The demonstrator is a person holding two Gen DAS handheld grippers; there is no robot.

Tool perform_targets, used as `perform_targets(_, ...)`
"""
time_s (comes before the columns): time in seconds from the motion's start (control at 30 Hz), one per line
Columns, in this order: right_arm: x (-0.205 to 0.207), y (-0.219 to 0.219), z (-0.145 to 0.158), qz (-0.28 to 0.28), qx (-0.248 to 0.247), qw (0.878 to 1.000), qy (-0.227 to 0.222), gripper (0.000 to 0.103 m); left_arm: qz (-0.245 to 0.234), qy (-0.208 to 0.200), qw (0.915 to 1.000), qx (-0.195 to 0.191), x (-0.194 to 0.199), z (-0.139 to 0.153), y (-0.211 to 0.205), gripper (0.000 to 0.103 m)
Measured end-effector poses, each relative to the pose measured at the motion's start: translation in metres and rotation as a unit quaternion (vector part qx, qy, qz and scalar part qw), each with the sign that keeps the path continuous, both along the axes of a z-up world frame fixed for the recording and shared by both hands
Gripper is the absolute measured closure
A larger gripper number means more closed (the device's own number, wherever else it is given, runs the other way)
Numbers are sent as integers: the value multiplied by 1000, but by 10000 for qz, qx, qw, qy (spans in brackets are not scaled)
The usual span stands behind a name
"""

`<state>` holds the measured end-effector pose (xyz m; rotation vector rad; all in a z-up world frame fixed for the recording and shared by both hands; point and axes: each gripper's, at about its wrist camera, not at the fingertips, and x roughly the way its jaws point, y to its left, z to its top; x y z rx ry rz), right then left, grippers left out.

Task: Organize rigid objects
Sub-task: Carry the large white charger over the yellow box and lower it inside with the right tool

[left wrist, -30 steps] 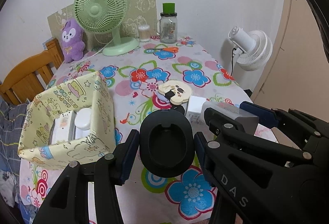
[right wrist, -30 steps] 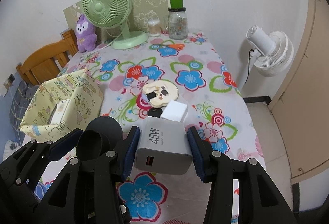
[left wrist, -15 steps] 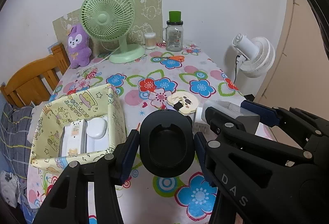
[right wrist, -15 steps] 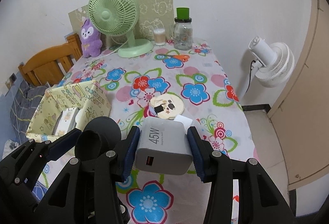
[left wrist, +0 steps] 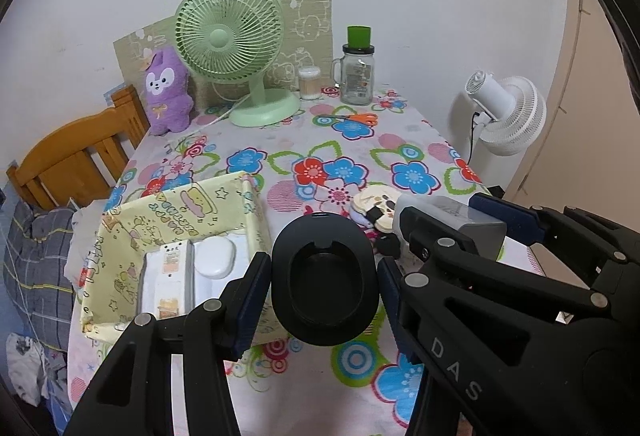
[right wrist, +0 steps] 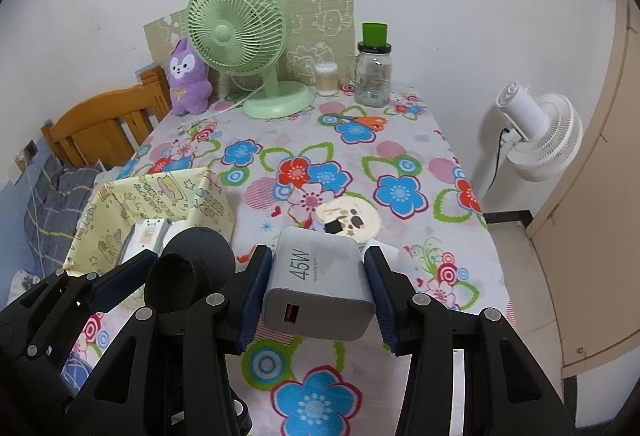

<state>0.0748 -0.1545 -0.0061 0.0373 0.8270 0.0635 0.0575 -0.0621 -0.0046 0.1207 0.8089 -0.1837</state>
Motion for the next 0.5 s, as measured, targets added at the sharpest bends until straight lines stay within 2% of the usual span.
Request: perform_targets(0.5, 20, 42, -1, 257, 8, 9996, 89, 52, 250, 78, 9997, 5, 15, -1, 41, 46)
